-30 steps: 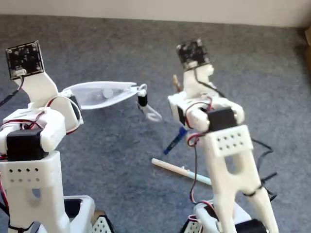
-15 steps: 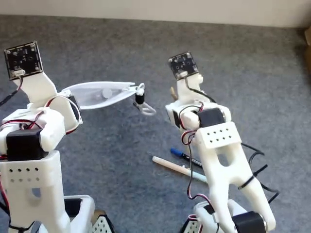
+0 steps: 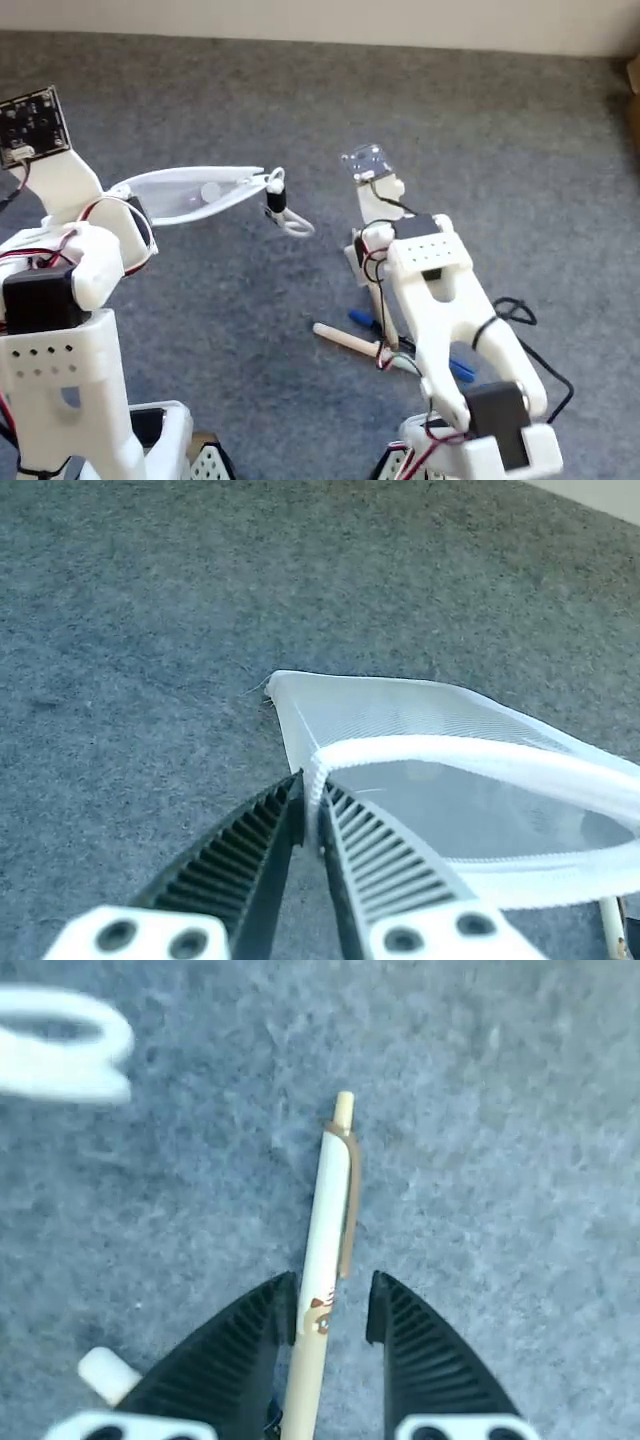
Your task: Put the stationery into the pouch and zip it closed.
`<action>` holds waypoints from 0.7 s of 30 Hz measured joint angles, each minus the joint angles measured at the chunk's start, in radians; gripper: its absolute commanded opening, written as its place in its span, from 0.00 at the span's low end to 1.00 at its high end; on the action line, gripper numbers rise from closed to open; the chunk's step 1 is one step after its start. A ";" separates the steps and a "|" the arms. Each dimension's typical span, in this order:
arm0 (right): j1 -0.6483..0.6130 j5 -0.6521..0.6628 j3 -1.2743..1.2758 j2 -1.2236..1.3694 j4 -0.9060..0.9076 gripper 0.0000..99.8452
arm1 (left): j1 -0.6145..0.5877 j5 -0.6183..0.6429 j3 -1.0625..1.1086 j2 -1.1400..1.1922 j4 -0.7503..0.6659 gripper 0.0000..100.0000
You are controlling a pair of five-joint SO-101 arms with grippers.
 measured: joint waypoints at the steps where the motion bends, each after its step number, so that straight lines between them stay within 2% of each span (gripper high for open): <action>1: 0.000 0.000 -0.011 0.034 -0.011 0.11 | 0.000 -0.002 0.000 0.000 0.000 0.01; 8: 0.000 0.000 -0.184 0.278 -0.023 0.11 | 0.000 -0.006 0.000 0.000 0.000 0.01; 10: 0.000 0.000 -0.226 0.324 -0.025 0.08 | 0.000 -0.006 0.000 0.000 0.000 0.01; 13: 0.000 0.000 -0.270 0.359 -0.025 0.00 | 0.000 -0.006 0.000 0.000 0.000 0.01; 21: 0.005 0.041 -0.333 0.391 0.026 0.00 | 0.000 -0.006 0.000 0.000 0.000 0.01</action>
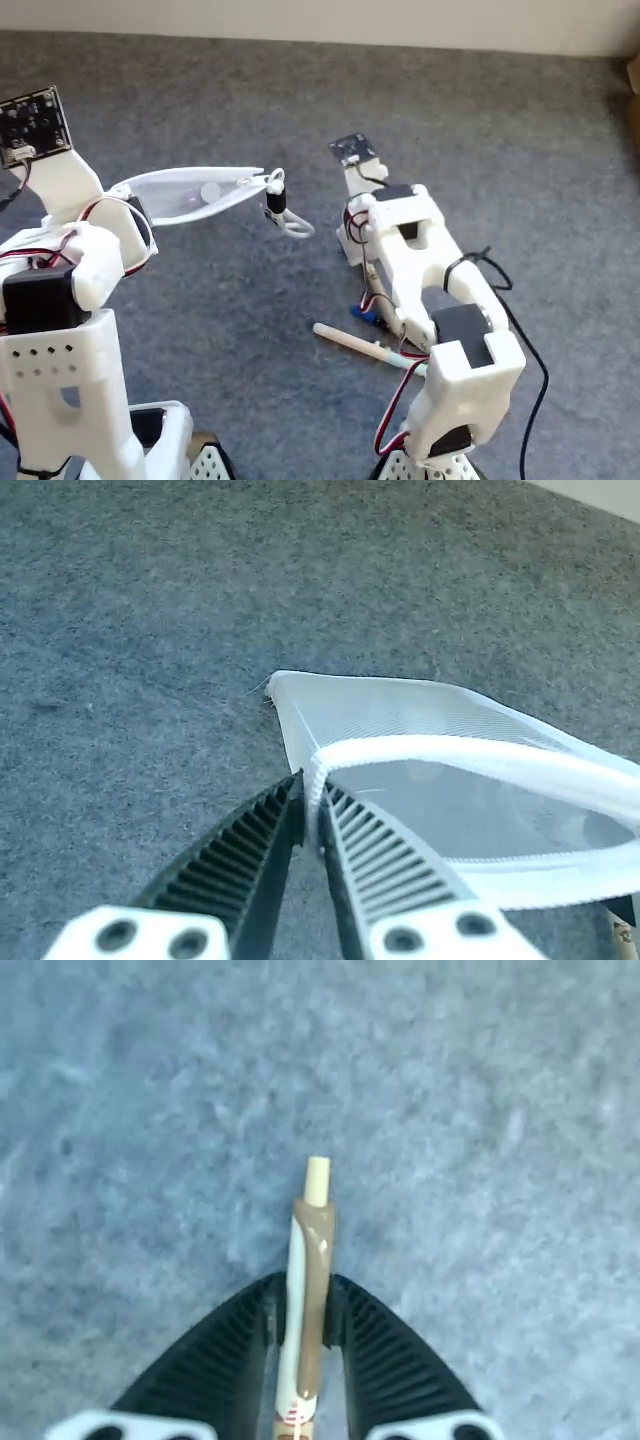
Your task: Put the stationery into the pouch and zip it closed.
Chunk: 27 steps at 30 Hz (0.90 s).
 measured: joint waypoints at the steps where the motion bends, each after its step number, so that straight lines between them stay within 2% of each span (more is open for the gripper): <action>1: 0.000 0.015 -0.015 0.000 0.031 0.00 | 0.000 0.000 0.000 0.000 0.000 0.01; 13: -0.002 0.037 -0.222 -0.026 0.284 0.00 | 0.000 0.000 0.000 0.000 0.000 0.01; 20: -0.006 0.037 -0.178 -0.281 0.308 0.00 | 0.000 0.000 0.000 0.000 0.000 0.01; 27: -0.064 0.035 -0.072 -0.552 0.310 0.00 | 0.000 0.000 0.000 0.000 0.000 0.01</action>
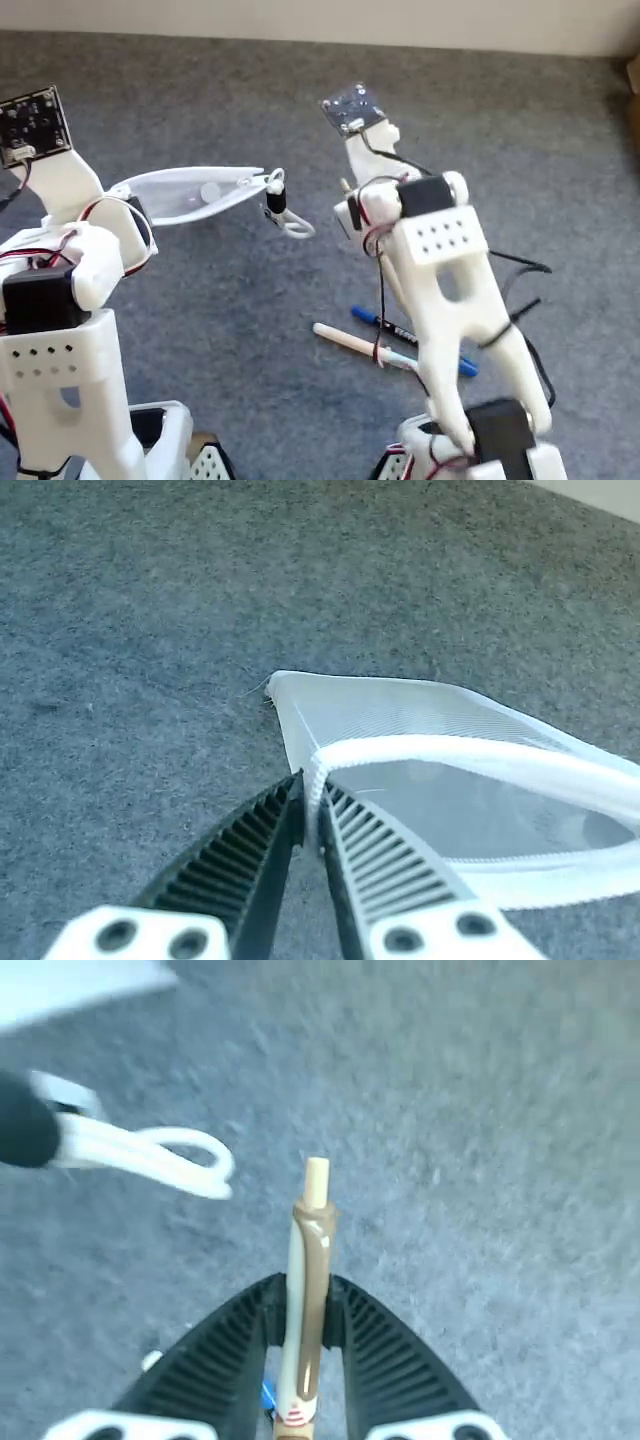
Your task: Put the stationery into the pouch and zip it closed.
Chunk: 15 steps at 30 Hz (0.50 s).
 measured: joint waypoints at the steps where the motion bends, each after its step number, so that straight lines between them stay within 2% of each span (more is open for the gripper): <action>1: -0.009 -0.012 0.002 -0.035 0.000 0.00 | 0.000 0.000 0.000 0.000 0.000 0.01; 9: -0.160 -0.150 0.003 -0.285 0.000 0.00 | -0.002 0.000 0.017 -0.002 0.000 0.01; 15: -0.305 -0.170 0.003 -0.410 -0.014 0.00 | -0.002 0.000 0.017 -0.002 0.000 0.01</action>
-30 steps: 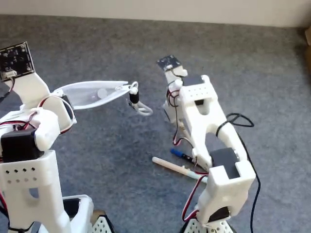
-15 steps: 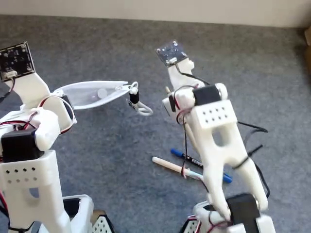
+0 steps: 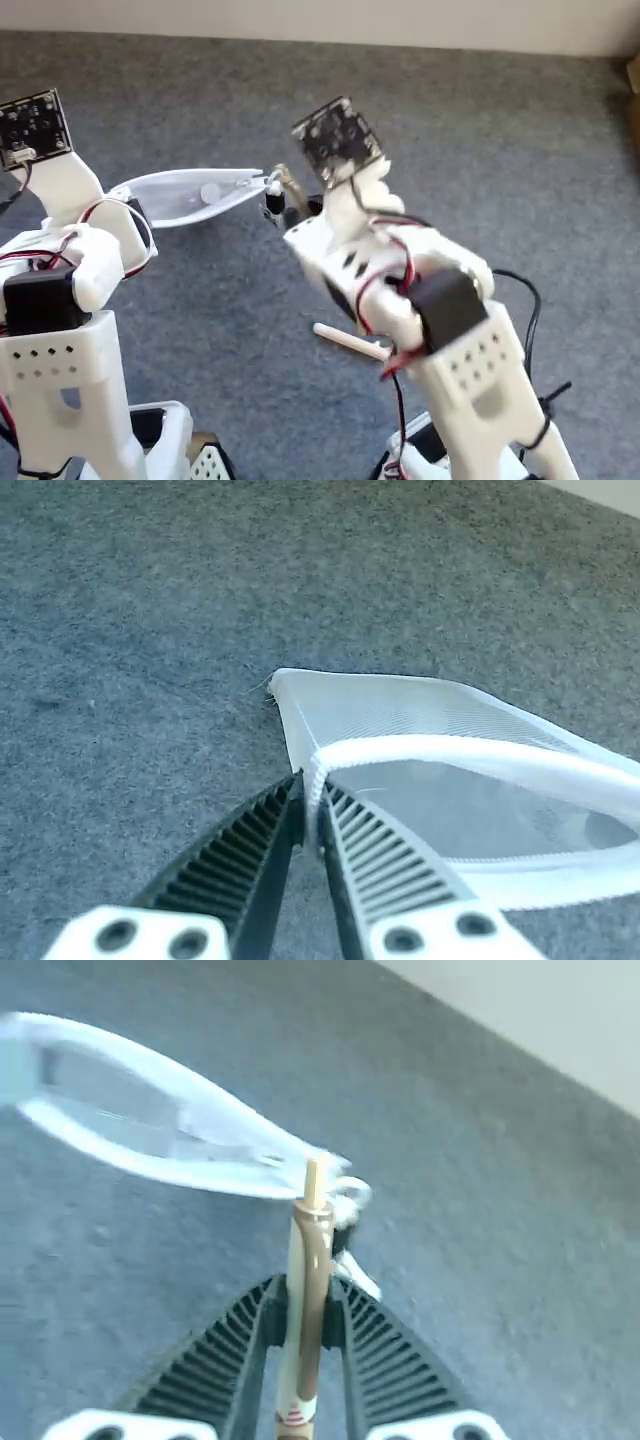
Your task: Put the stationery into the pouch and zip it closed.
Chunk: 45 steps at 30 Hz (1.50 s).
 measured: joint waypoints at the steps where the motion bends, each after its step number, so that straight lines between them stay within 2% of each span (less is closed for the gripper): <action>1: -0.020 0.000 0.000 -0.020 -0.021 0.00 | 0.000 0.000 0.000 0.000 0.000 0.01; 11: -0.166 -0.006 0.000 -0.137 -0.238 0.00 | 0.000 0.000 0.000 0.000 0.000 0.01; 16: -0.178 -0.006 0.000 -0.137 -0.353 0.00 | 0.000 0.000 0.000 0.000 0.000 0.01; 27: -0.207 -0.146 0.034 -0.138 -0.612 0.00 | 0.000 0.000 0.000 0.000 0.000 0.01; 31: -0.210 -0.152 0.167 -0.137 -0.798 0.00 | 0.000 0.000 0.000 0.000 0.000 0.01; 40: -0.210 -0.152 0.522 -0.135 -1.379 0.00 | 0.000 0.000 0.000 0.000 0.000 0.01; 45: -0.210 -0.152 0.589 -0.135 -1.557 0.00 | 0.000 0.000 0.000 0.000 0.000 0.01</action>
